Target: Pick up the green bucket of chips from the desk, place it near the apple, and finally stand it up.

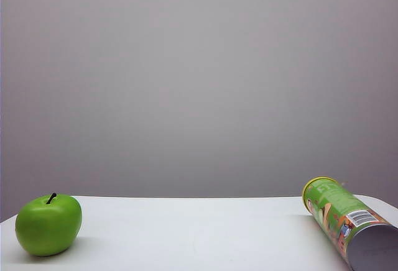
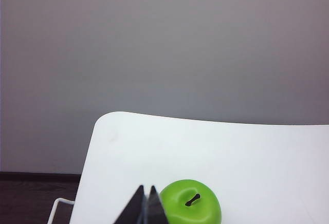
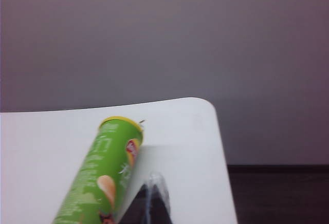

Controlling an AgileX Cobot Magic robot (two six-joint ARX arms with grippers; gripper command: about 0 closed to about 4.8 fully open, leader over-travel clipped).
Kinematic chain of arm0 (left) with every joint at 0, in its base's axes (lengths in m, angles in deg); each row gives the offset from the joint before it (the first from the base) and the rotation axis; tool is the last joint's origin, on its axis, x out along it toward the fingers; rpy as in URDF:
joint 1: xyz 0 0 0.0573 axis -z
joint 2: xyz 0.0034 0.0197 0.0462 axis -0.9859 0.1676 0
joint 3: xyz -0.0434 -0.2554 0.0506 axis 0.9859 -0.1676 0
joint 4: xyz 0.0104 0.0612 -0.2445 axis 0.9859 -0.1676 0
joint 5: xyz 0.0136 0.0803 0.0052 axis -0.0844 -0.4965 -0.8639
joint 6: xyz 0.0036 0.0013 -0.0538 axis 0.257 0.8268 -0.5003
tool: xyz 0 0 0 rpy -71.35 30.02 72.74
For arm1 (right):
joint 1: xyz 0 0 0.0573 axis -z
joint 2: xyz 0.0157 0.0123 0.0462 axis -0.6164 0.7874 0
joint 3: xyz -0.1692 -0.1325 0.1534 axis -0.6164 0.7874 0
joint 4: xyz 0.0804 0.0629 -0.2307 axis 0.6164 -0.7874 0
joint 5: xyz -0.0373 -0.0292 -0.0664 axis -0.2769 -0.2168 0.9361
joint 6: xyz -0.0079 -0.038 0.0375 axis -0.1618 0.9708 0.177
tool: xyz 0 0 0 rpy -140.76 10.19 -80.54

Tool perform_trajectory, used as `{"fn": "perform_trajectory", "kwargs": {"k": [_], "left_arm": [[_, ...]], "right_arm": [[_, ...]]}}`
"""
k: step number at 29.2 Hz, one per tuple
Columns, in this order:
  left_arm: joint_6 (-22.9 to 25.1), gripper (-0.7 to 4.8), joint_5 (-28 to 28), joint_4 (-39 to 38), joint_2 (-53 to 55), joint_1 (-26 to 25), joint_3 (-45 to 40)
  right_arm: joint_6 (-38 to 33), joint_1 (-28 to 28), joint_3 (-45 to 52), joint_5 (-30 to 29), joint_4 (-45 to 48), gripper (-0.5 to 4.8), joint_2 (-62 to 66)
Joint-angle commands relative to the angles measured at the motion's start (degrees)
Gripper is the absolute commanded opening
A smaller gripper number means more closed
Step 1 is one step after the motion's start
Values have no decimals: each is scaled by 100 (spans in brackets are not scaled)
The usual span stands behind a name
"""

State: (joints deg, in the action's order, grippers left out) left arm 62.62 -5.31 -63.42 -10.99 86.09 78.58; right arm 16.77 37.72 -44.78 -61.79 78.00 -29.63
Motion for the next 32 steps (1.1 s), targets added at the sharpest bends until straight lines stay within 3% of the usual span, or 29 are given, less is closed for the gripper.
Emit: {"fn": "perform_trajectory", "kwargs": {"k": [1, 11, 16, 20, 23, 29, 32], "left_arm": [[-2, -5, 4, -4, 0, 2, 24], [-24, -4, 234, -7, 0, 2, 24], [-448, -4, 682, 13, 0, 2, 39], [-885, -5, 796, 13, 39, 0, 240], [-885, -5, 817, -98, 645, 0, 949], [-289, -3, 1150, -94, 2564, 0, 2291], [-57, -3, 1631, -151, 3469, 0, 2929]], "right_arm": [[-7, 4, 35, 83, 79, -4, 0], [-579, 4, 35, 77, 111, -4, 0], [-1875, -4, 26, 35, 531, -4, 0], [-1928, -4, -85, -66, 859, -5, 0], [-1786, -4, -575, -149, 597, -5, 74], [-1425, -2, -1331, 92, 518, -5, 772], [-1102, -2, -1659, 81, 503, -5, 1198]]}}
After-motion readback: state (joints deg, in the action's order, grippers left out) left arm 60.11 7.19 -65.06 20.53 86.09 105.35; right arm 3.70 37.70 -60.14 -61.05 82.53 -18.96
